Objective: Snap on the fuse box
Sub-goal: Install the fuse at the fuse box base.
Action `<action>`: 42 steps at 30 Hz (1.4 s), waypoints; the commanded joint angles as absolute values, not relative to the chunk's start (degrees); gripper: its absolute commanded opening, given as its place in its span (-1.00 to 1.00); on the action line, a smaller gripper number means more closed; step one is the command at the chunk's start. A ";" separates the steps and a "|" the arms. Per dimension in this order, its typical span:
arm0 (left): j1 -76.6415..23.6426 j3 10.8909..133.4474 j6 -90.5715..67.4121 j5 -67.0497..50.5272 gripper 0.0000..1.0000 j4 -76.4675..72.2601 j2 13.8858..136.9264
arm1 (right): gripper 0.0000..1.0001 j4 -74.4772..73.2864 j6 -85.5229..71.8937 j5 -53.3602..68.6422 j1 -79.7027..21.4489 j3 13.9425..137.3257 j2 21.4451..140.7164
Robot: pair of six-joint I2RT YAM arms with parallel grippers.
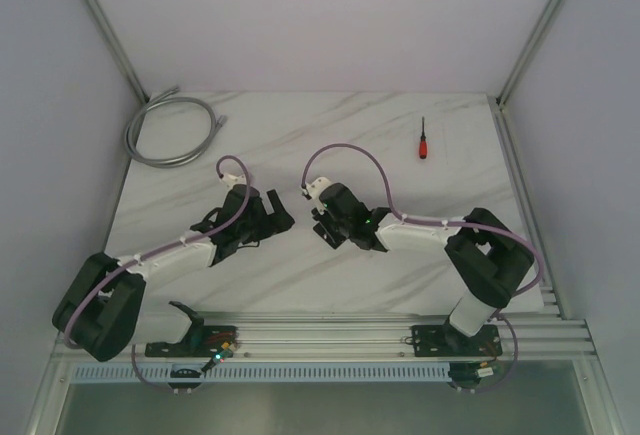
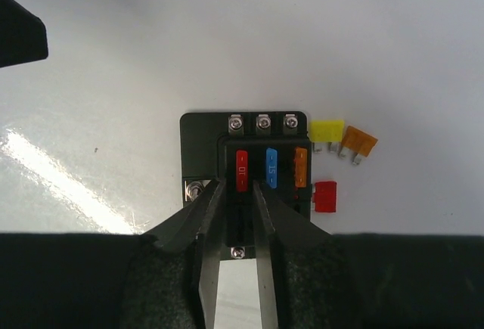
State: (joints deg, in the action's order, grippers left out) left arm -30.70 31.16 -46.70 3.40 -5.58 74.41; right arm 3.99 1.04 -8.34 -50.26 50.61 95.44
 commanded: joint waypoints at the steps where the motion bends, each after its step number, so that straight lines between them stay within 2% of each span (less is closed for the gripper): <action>1: -30.34 30.19 -47.11 2.95 1.00 -6.59 72.90 | -0.42 1.54 -0.24 -7.84 -50.50 52.27 94.94; 7: -30.34 30.08 -47.11 2.89 1.00 -6.58 72.69 | -0.33 -1.72 -1.45 -6.51 -49.53 55.36 94.77; 13: -30.34 30.15 -47.04 2.82 1.00 -6.59 72.76 | -0.32 -6.08 -1.54 -5.71 -48.93 59.16 95.37; 28: -30.32 30.67 -46.79 2.53 1.00 -6.56 73.65 | -0.71 -11.26 -1.72 -4.03 -48.08 63.70 99.95; 42: -30.32 30.43 -46.81 2.61 1.00 -6.59 73.70 | -0.95 -15.31 -0.56 -3.05 -48.28 64.06 101.54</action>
State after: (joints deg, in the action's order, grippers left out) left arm -30.70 30.81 -46.70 3.18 -5.61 73.65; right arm -11.44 -1.39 -4.32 -48.31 62.76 99.68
